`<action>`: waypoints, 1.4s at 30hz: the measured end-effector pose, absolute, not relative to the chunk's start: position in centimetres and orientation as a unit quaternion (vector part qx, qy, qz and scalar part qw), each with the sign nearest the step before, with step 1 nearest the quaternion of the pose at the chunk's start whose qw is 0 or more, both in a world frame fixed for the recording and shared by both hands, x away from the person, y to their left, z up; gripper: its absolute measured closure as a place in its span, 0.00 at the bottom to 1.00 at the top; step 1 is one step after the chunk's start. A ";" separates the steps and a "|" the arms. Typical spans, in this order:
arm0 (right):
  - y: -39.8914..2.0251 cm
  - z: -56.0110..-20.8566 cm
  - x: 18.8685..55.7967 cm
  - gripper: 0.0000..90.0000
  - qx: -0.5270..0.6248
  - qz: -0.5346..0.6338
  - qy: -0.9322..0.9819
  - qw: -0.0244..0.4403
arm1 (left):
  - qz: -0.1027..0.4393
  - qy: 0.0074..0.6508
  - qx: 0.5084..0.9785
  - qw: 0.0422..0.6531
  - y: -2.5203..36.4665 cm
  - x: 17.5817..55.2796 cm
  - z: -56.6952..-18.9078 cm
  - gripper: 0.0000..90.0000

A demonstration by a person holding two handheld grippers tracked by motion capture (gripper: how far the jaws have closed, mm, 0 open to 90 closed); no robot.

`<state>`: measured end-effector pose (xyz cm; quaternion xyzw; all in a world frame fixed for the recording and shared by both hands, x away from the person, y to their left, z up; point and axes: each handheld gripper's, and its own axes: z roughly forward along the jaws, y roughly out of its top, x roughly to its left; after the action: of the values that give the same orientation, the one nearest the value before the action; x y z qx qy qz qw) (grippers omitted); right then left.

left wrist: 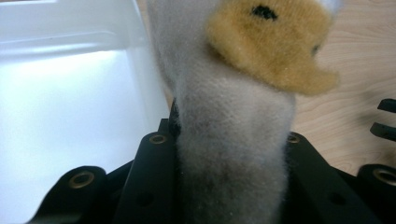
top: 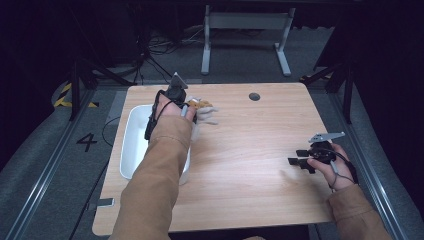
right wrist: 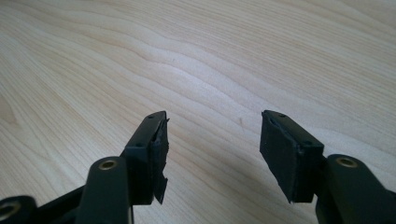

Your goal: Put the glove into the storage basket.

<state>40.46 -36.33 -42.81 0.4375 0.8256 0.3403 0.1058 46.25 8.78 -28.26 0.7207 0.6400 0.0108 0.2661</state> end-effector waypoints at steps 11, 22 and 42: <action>-35.2 -43.4 40.5 0.47 0.455 0.289 0.832 0.132 | 0.021 0.682 0.680 0.267 11.2 45.8 -28.3 0.79; -34.1 -43.2 40.3 0.47 0.440 0.287 0.840 0.139 | 0.036 0.719 0.645 0.258 13.9 45.4 -28.5 0.79; -34.1 -43.2 40.1 0.46 0.435 0.287 0.841 0.141 | 0.054 0.756 0.608 0.236 15.4 45.0 -30.2 0.79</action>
<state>40.10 -34.13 -43.22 0.4355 0.8414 0.2869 0.1415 44.99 15.40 -30.19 0.6080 0.7561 0.0544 0.2359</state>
